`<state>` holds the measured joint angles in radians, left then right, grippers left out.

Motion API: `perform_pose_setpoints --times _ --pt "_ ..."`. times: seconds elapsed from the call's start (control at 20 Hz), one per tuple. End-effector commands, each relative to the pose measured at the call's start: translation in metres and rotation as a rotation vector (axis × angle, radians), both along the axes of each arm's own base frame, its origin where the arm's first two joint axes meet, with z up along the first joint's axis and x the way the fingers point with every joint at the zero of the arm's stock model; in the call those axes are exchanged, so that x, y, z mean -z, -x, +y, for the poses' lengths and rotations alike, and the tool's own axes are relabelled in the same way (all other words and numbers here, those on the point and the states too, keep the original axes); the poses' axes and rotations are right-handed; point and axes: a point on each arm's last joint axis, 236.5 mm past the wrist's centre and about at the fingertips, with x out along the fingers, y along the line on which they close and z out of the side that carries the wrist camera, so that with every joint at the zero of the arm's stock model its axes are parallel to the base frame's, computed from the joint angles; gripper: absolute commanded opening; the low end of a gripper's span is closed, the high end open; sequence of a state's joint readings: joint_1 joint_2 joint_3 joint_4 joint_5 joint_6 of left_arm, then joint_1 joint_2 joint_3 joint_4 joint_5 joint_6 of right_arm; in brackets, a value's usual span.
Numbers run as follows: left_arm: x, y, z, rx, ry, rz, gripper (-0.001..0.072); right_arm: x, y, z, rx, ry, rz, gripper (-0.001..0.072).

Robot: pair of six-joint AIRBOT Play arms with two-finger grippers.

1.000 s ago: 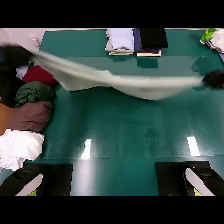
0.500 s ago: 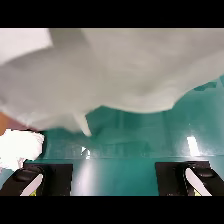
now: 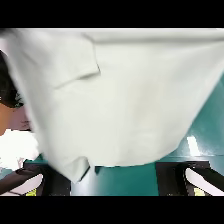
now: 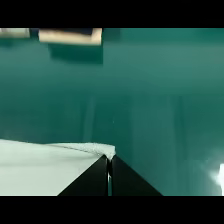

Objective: Fold the shirts.

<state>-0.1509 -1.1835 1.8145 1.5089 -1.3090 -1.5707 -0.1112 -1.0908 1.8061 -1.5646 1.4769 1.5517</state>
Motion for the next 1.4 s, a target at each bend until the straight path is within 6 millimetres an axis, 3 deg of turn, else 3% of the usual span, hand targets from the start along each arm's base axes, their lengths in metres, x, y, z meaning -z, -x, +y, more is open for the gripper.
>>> perform_pose_setpoints --times 0.0,0.1,0.15,0.25,0.35,0.5,0.65,0.75,0.95,1.1,1.2,1.35 --pt "0.163 -0.045 -0.011 0.007 -0.034 0.359 0.0028 0.137 -0.04 -0.004 -0.013 -0.027 0.318 0.0014" --pt "0.225 -0.066 -0.014 0.008 -0.051 0.444 0.0028 0.198 -0.061 -0.007 -0.013 -0.039 0.414 0.0014" --pt "0.244 -0.078 -0.016 0.009 -0.05 0.448 0.0028 0.224 -0.072 -0.008 -0.013 -0.043 0.446 0.0014" --pt "0.26 -0.1 -0.019 0.018 -0.052 0.404 0.0027 0.255 -0.091 -0.009 -0.014 -0.051 0.484 0.0013" --pt "0.257 -0.116 -0.021 0.012 -0.043 0.339 0.0027 0.26 -0.113 0.0 -0.03 -0.081 0.472 0.0014" --pt "0.242 -0.115 -0.021 0.056 -0.077 0.33 0.0027 0.237 -0.13 0.001 -0.037 -0.088 0.424 0.0014" --pt "0.245 -0.085 -0.017 0.114 -0.132 0.46 0.0027 0.221 -0.116 -0.004 -0.05 -0.073 0.429 0.0014" --pt "0.263 -0.058 -0.014 0.126 -0.145 0.581 0.0028 0.229 -0.096 -0.005 -0.05 -0.075 0.464 0.0014" --pt "0.314 -0.019 -0.008 0.128 -0.158 0.748 0.0028 0.271 -0.053 -0.006 -0.032 -0.091 0.553 0.0014" --pt "0.346 -0.003 -0.005 0.101 -0.151 0.805 0.0028 0.305 -0.03 -0.002 -0.031 -0.106 0.627 0.0015" --pt "0.355 0.005 -0.003 0.098 -0.155 0.829 0.0028 0.322 -0.017 0.0 -0.03 -0.113 0.668 0.0016" --pt "0.356 0.009 -0.003 0.097 -0.156 0.847 0.0028 0.332 -0.01 0.001 -0.028 -0.118 0.693 0.0018"
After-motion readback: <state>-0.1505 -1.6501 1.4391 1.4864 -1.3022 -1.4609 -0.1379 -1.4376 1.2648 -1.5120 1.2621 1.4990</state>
